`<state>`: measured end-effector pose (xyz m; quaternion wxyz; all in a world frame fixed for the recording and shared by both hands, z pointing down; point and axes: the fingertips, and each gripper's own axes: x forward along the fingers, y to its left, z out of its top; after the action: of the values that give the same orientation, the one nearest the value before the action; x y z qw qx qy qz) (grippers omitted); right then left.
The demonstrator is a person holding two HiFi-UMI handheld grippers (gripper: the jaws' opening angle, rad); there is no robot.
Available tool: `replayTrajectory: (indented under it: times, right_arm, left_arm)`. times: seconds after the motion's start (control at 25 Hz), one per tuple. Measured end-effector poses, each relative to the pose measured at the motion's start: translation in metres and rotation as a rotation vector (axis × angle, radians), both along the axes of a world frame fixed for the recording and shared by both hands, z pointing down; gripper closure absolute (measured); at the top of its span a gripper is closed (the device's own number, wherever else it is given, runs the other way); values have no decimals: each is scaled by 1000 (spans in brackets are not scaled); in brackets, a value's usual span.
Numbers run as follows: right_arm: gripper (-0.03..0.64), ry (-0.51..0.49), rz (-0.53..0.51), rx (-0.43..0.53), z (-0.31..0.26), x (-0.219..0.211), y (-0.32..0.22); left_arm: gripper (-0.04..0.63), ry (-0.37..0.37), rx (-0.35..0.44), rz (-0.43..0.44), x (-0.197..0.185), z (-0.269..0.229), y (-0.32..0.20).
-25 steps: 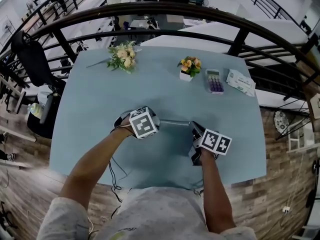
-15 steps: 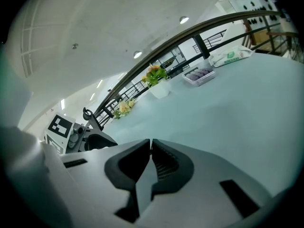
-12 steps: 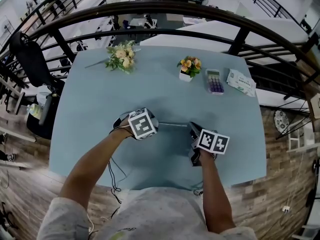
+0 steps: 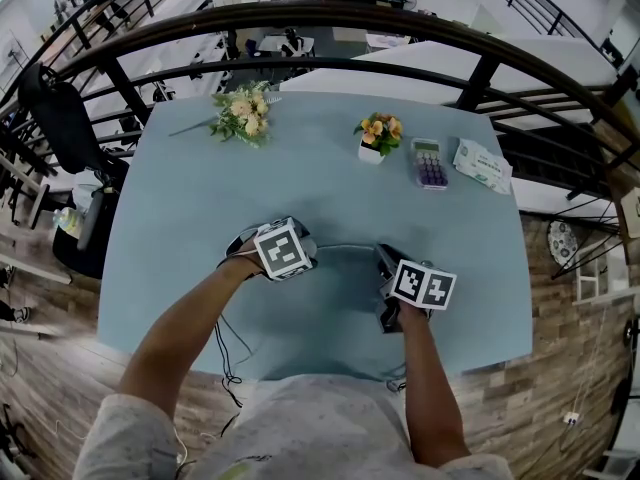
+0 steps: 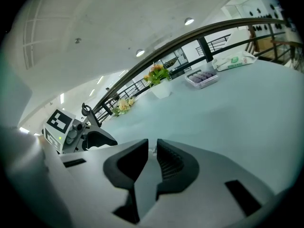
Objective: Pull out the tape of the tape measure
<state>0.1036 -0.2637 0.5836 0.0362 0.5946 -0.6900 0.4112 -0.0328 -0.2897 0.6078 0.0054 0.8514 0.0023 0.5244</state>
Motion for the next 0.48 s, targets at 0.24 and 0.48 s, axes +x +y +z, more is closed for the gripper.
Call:
replayTrajectory:
  times: [0.24,0.48]
  right_arm:
    - [545,16,-7,-1,-1,-1,1]
    - [543,14,-7,16,-7,-1,2]
  left_arm:
    - [311,29,0,-26,2,-4,-2]
    - [319,63,-20,-82,2,-9,-2]
